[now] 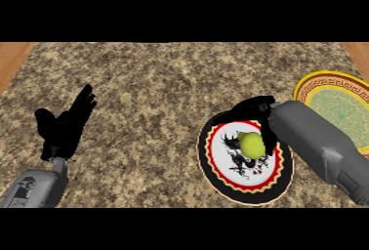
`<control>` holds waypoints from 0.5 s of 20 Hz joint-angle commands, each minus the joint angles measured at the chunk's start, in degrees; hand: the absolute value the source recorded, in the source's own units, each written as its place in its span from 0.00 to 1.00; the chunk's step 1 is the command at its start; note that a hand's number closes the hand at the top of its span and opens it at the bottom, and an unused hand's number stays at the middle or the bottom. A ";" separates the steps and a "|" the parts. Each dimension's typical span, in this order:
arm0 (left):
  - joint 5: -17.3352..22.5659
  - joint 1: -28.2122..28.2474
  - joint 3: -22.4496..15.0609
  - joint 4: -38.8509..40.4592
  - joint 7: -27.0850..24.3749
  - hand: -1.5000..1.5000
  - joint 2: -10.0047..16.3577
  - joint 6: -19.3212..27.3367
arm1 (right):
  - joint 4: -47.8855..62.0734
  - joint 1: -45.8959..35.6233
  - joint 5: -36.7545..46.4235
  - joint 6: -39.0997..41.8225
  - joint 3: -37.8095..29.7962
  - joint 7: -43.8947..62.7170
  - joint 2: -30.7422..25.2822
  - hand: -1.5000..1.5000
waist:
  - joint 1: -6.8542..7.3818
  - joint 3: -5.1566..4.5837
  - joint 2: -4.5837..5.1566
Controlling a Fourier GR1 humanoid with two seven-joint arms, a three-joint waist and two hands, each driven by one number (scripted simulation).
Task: Pick the pear from the plate and place it in the plate
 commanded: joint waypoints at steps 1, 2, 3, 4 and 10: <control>-0.48 1.69 0.97 1.55 -2.88 0.50 -0.59 -0.50 | 2.50 1.59 2.50 3.16 1.67 -5.70 3.27 0.00 | -0.52 0.03 -0.05; 0.00 1.25 1.13 0.06 -0.35 0.50 0.24 -1.21 | 1.77 0.44 2.53 4.55 1.29 -6.53 2.06 0.00 | -0.69 0.04 -0.20; -1.84 -0.84 -0.14 -0.79 1.45 0.50 -1.19 1.35 | 6.86 -1.58 3.54 3.33 1.39 -7.72 3.40 0.00 | -0.08 0.08 0.08; -0.27 -1.18 1.50 -0.09 1.31 0.50 0.91 -1.43 | 5.49 -1.27 3.25 4.17 1.54 -9.83 1.18 0.00 | -0.38 0.06 0.00; -0.20 -0.51 2.25 1.59 -0.01 0.50 -0.35 -2.27 | 6.63 -1.74 4.39 2.41 1.66 -6.96 5.87 0.00 | -0.64 0.03 -0.09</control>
